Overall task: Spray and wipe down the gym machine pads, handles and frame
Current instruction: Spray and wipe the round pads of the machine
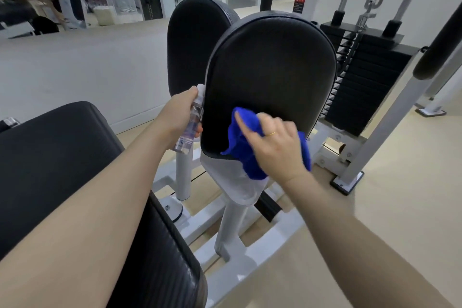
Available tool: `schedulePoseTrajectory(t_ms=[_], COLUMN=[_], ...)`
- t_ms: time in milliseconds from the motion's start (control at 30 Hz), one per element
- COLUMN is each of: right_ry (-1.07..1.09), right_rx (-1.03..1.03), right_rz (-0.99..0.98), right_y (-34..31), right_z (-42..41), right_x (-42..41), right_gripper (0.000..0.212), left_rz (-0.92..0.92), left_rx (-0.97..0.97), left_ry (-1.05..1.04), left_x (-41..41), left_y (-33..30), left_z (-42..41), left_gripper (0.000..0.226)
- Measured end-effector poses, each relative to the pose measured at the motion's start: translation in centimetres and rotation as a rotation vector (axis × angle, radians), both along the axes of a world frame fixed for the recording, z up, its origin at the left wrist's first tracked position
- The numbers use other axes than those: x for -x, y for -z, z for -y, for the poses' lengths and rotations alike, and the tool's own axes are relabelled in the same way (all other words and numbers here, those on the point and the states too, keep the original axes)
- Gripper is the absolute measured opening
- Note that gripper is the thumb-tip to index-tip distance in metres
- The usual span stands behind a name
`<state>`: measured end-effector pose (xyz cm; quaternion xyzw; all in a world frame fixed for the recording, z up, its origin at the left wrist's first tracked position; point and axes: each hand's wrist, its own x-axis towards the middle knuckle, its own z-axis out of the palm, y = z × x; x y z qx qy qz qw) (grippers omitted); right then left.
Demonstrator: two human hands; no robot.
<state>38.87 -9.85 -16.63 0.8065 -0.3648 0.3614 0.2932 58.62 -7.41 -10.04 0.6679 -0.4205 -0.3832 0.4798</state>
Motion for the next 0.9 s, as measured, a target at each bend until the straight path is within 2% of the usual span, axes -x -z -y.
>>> schedulePoseTrajectory(t_ms=[67,167,300,367,433,500,600,667,800,900], right_ry=[0.067,0.221,0.158,0.167,0.184,0.131,0.004,-0.031,0.001,-0.02], right_rx=[-0.142,-0.124,-0.192,-0.159,-0.096,-0.009,0.017,-0.002,-0.284,-0.452], right_rz=[0.248,0.504,0.794,0.898,0.836,0.671,0.437,0.435,0.634,0.51], right_y=[-1.7,-2.2,-5.1,-7.8,-9.2,-9.2,-9.0,-10.2,-12.7,-15.5], right_z=[0.4,0.7,0.8,1.8,1.9,1.1,0.4,1.2,2.0,1.5], right_x=[2.1,2.6,0.7,0.0,-1.8,-3.8,-3.8,-1.6,2.7,3.5], right_gripper=[0.037,0.059,0.058,0.059,0.054,0.052,0.052,0.047,0.037,0.039], left_rz=[0.014,-0.002,0.003,0.001,0.005,0.019,0.013,0.037,-0.007,-0.065], left_rx=[0.006,0.015,0.018,0.028,0.029,0.024,0.037,0.008,-0.109,-0.235], left_ry=[0.003,-0.003,-0.005,0.001,0.011,0.006,0.006,0.022,0.048,0.054], left_x=[0.2,0.4,0.4,0.3,0.0,-0.4,-0.6,-0.6,-0.8,-0.1], left_y=[0.0,0.2,0.3,0.3,0.4,0.6,0.7,0.9,0.2,-2.6], left_z=[-0.3,-0.6,-0.8,-0.7,-0.4,-0.4,0.3,0.6,1.3,1.6], left_gripper=[0.046,0.045,0.045,0.045,0.044,0.045,0.044,0.044,0.042,0.042])
